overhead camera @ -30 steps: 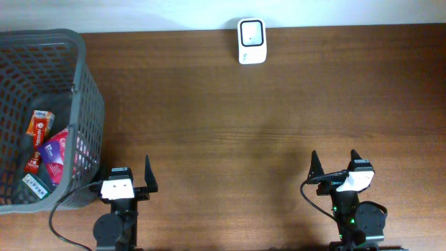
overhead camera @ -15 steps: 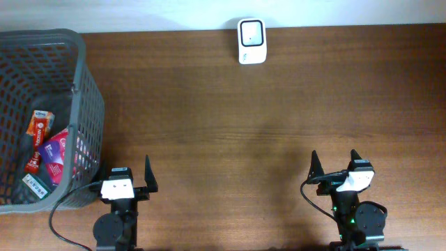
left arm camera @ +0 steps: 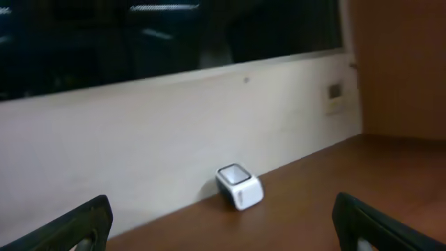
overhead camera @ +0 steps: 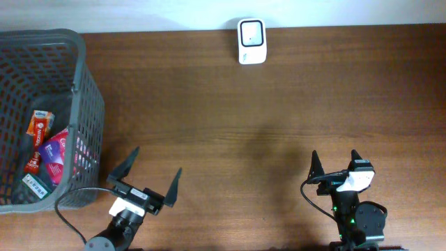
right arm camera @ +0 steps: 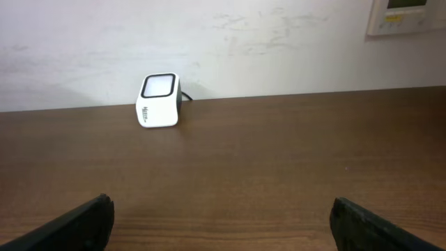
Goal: Scan the item barcode
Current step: 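Move the left gripper toward the grey basket, then reach into the basket and grasp the red-purple Carefree pack with left gripper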
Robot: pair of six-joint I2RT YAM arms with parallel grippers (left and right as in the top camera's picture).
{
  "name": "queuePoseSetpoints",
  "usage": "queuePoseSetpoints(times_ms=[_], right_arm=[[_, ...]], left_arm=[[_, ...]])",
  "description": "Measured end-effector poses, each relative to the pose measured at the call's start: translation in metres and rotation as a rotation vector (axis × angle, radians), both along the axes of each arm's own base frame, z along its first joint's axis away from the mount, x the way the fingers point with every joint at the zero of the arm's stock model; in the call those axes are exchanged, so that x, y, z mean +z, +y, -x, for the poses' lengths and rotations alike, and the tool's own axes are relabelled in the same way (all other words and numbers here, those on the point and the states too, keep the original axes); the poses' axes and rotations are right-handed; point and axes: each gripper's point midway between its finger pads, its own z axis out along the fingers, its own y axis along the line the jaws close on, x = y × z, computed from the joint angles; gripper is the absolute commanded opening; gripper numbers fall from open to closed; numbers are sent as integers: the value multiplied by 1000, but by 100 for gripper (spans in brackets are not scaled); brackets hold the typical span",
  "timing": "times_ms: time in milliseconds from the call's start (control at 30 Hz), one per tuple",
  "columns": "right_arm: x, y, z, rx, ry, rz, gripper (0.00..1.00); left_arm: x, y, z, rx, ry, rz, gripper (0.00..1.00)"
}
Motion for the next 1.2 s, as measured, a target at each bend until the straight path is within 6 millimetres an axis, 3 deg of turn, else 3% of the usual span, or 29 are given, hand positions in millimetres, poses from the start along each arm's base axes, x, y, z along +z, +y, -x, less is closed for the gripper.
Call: queuePoseSetpoints(times_ms=[100,133,167,233,267,333,367,433,500,533,567,600,633,667,733,800,900,1000,1067,1200], right_arm=[[0,0,0,0,0,0,99],[0,0,0,0,0,0,99],[0,0,0,0,0,0,99],[0,0,0,0,-1,0,99],[0,0,0,-1,-1,0,98],[0,-1,0,-3,-1,0,98],[0,-1,0,-3,-1,0,99],[0,-1,0,-4,-1,1,98],[0,-1,0,-4,-1,0,99],[0,-1,0,-4,-1,0,99],[0,-1,0,-4,0,0,98],[0,-1,0,-3,0,0,99],[0,-1,0,-4,-1,0,98],[0,-1,0,-4,-1,0,98],[0,-1,0,-5,-1,1,98],[0,-1,0,-4,0,0,99],[0,-1,0,-4,-1,0,99],[0,-1,0,-4,-1,0,99],[0,-1,0,-4,-1,0,99],[0,-1,0,-4,-1,1,98]], left_arm=[[22,-3,9,-21,8,-11,99],[50,-1,20,-2,-24,-21,99],[60,5,23,40,2,-26,99],[77,27,23,178,112,-20,99],[96,36,22,236,158,-31,99],[109,30,14,203,249,-61,99],[120,19,5,139,274,-81,99],[120,10,-10,80,329,-99,99],[120,15,-21,104,443,-87,99],[140,22,-36,146,527,-78,99],[137,28,-40,180,638,-85,99],[136,36,-44,229,753,-96,99],[157,48,-62,305,808,-107,99],[160,56,-76,348,864,-120,99],[180,75,-101,422,874,-85,99],[198,123,-125,563,855,28,99],[175,200,-135,761,942,207,99],[135,253,-131,884,1081,327,99],[113,278,-127,942,1151,408,99],[83,309,-121,1035,1235,629,99]])
